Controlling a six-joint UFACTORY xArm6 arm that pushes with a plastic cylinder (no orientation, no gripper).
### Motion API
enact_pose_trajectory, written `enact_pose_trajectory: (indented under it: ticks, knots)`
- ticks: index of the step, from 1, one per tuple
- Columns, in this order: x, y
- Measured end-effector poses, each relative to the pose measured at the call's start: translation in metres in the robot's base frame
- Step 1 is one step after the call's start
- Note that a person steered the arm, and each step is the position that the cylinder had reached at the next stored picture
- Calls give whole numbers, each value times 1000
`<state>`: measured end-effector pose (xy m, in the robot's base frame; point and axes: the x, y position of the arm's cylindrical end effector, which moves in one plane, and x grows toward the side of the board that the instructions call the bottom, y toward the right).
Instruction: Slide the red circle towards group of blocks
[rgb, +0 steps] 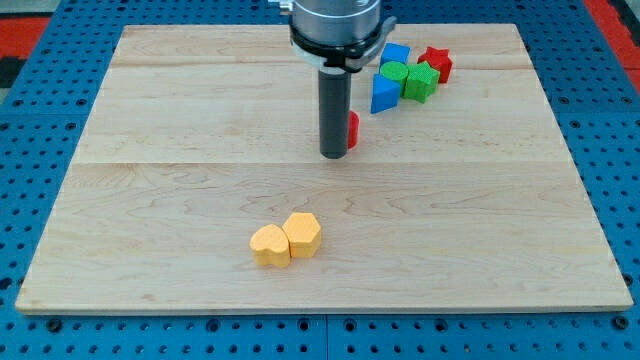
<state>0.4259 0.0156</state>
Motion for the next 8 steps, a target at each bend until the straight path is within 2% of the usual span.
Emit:
enact_pose_trajectory:
  ticks: [2, 8]
  knots:
    - [-32, -54]
    - [-26, 63]
